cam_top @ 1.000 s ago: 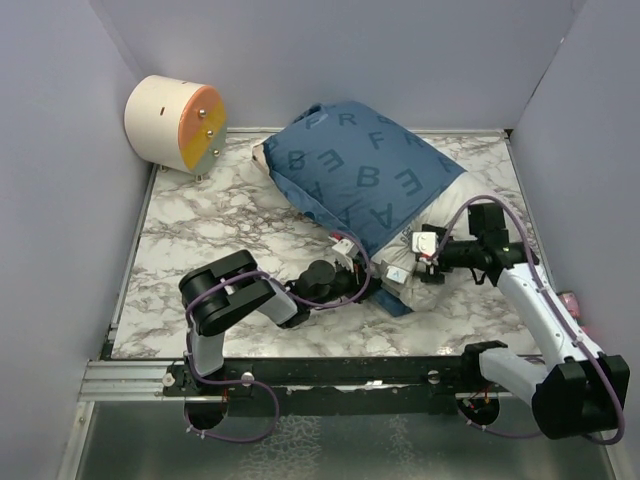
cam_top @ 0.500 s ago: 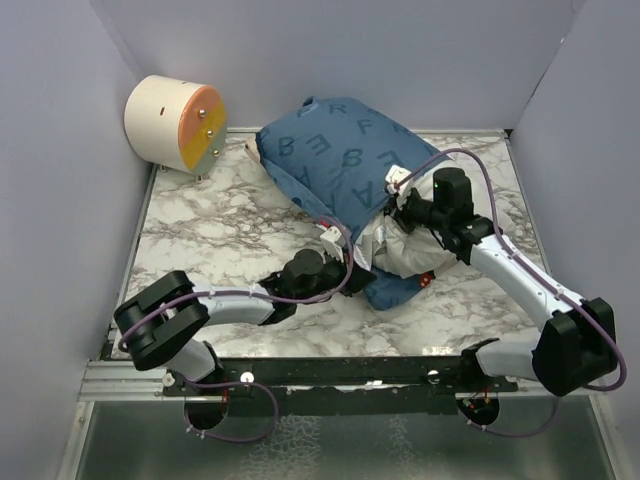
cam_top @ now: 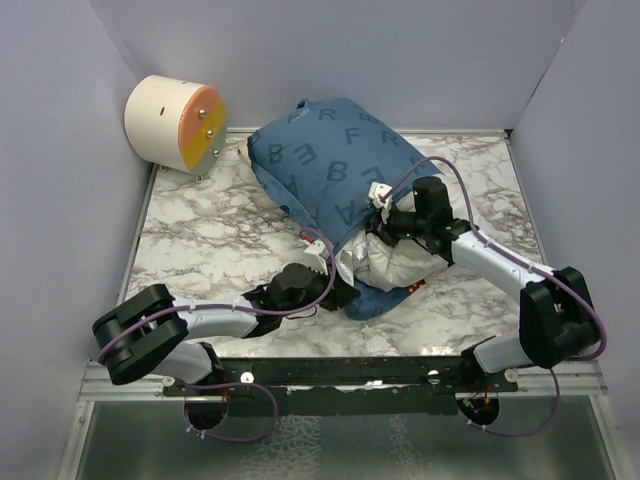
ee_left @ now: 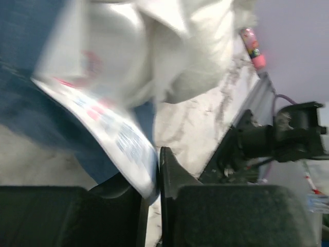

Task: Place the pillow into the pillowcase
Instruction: Stuff the pillow into the pillowcase.

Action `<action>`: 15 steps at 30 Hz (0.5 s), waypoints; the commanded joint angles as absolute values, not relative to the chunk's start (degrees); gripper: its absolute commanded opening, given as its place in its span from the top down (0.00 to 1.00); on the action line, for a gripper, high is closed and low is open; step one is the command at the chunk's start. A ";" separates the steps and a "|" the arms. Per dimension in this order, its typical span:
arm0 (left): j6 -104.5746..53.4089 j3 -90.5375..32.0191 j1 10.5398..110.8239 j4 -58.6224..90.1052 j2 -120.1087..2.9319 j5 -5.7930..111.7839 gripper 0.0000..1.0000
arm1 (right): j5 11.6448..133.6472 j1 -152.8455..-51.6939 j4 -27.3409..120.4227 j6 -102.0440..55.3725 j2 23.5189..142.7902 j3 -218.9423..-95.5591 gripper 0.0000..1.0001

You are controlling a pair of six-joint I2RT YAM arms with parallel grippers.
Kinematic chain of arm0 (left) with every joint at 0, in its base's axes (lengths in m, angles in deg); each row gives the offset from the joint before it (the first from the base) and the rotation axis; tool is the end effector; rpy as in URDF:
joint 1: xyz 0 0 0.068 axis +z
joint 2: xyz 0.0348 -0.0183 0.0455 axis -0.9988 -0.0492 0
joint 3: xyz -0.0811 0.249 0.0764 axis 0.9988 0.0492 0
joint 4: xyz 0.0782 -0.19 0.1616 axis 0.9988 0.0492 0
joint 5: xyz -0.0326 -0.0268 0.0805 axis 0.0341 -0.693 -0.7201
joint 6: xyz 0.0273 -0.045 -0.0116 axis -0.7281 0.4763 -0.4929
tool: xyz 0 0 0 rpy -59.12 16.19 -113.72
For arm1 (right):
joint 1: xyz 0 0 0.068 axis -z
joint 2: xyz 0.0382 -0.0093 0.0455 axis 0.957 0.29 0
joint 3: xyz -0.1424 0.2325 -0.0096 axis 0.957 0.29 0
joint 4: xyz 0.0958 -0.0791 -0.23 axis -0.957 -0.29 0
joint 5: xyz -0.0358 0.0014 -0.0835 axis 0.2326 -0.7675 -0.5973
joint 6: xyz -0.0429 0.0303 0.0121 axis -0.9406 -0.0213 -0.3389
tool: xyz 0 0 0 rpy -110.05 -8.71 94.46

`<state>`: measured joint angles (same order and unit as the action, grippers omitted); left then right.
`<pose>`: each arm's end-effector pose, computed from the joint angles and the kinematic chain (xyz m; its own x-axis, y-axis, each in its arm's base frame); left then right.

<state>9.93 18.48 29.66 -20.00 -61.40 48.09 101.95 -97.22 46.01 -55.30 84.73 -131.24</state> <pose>0.1403 -0.2243 0.1797 -0.7394 -0.2002 -0.6428 0.4858 0.5024 -0.7152 0.2735 0.1455 0.2346 -0.1325 -0.4313 -0.8925 -0.9241 0.3794 -0.0462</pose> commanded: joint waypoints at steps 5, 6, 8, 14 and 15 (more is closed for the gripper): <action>10.88 19.68 26.67 -13.19 -50.71 49.89 0.63 | 117.92 -96.83 23.17 -68.55 81.28 -136.07 0.71; 10.07 19.44 26.63 -11.18 -48.95 49.65 0.60 | 119.04 -96.87 20.96 -69.12 80.21 -136.65 0.67; 8.41 19.04 26.73 -6.98 -45.12 48.47 0.52 | 120.82 -96.80 17.45 -70.66 77.72 -136.84 0.58; 2.83 16.33 27.31 6.95 -31.66 44.73 0.33 | 124.22 -92.21 9.66 -77.59 69.11 -136.10 0.29; 2.05 15.35 27.58 9.28 -29.96 44.24 0.31 | 124.73 -91.16 8.00 -78.84 68.20 -136.56 0.27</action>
<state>7.09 19.05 26.80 -2.47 -36.87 47.83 119.44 -94.70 16.79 -71.89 72.35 -135.46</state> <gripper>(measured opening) 0.654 0.684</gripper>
